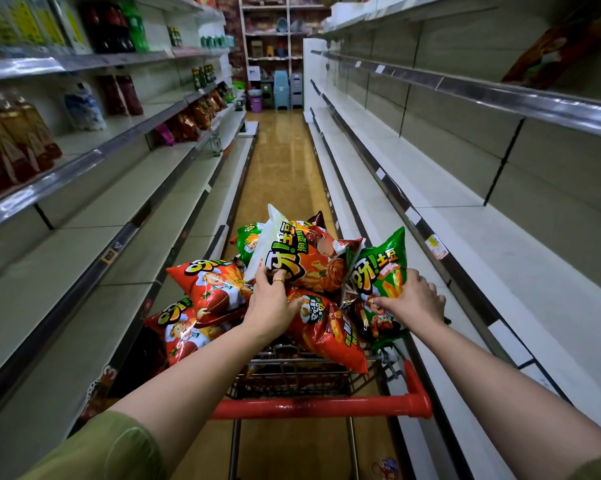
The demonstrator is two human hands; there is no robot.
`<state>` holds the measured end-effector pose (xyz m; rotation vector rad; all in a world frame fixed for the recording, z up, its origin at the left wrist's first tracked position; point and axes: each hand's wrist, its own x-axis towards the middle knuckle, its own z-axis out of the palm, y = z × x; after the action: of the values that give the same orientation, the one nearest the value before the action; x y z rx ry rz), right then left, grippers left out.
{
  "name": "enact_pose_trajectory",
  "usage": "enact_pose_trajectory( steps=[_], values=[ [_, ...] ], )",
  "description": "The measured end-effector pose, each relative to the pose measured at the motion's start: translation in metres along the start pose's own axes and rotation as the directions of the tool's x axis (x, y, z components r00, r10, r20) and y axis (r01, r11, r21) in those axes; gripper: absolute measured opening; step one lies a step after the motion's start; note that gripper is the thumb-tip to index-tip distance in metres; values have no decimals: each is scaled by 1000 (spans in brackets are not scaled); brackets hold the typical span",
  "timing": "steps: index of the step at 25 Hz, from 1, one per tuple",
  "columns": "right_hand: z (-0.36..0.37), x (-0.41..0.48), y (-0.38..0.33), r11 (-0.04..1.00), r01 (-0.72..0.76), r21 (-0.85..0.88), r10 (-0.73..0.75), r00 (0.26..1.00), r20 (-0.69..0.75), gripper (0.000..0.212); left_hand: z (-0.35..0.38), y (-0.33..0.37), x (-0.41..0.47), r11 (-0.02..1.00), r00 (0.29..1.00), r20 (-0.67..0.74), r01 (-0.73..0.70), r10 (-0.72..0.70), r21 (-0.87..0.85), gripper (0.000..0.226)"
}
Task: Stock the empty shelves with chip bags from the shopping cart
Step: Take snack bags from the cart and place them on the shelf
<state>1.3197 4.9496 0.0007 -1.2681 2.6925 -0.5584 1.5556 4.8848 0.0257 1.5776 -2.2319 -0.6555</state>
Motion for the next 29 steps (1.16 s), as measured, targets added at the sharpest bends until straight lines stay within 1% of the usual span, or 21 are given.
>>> enact_pose_trajectory(
  steps=[4, 7, 10, 12, 14, 16, 17, 19, 21, 22, 23, 24, 26, 27, 28, 29],
  values=[
    [-28, 3, 10, 997, -35, 75, 42, 995, -92, 89, -5, 1, -2, 1000, 1000, -8, -2, 2, -8, 69],
    [-46, 4, 13, 989, -33, 143, 55, 987, -152, 89, -13, 0, -2, 1000, 998, -56, -6, 5, -23, 68],
    [-54, 9, 0, 980, 16, 196, 26, 977, -213, 88, -23, -1, 5, 999, 992, -125, -32, 27, -40, 69],
    [-58, 11, -16, 974, 68, 217, -13, 969, -246, 87, -30, 0, 12, 999, 987, -155, -39, 38, -5, 75],
    [-60, 15, -29, 972, 115, 205, -57, 962, -268, 87, -36, 2, 21, 999, 984, -169, -51, 51, 9, 76],
    [-63, 17, -37, 972, 157, 175, -102, 952, -288, 85, -42, 2, 31, 999, 985, -166, -41, 37, -22, 70],
    [-65, 20, -42, 971, 176, 161, -121, 945, -303, 84, -46, 1, 39, 999, 986, -169, -21, 12, -47, 66],
    [-67, 30, -52, 979, 182, 94, -147, 944, -296, 85, -54, -3, 58, 989, 984, -156, 60, -81, -138, 60],
    [-65, 41, -58, 983, 180, -33, -183, 953, -240, 87, -61, -9, 73, 978, 984, -134, 94, -120, -186, 61],
    [-62, 45, -59, 978, 183, -96, -199, 959, -200, 87, -62, -9, 79, 980, 988, -114, 83, -105, -180, 66],
    [-58, 48, -60, 971, 189, -145, -212, 963, -166, 87, -62, -9, 82, 986, 995, -79, 45, -59, -161, 73],
    [-53, 50, -59, 966, 196, -171, -221, 965, -144, 88, -61, -6, 84, 992, 1000, -16, 4, -6, -129, 83],
    [-48, 56, -58, 967, 193, -165, -214, 970, -116, 91, -54, 5, 82, 998, 989, 133, -70, 70, 0, 101],
    [-48, 59, -58, 970, 187, -154, -203, 975, -95, 92, -49, 11, 81, 992, 977, 191, -109, 94, 70, 97],
    [-48, 61, -58, 972, 181, -150, -194, 978, -77, 93, -42, 17, 82, 985, 965, 235, -140, 113, 99, 83],
    [-48, 63, -57, 972, 178, -152, -190, 980, -67, 94, -37, 23, 82, 983, 954, 264, -169, 145, 73, 68]
  ],
)
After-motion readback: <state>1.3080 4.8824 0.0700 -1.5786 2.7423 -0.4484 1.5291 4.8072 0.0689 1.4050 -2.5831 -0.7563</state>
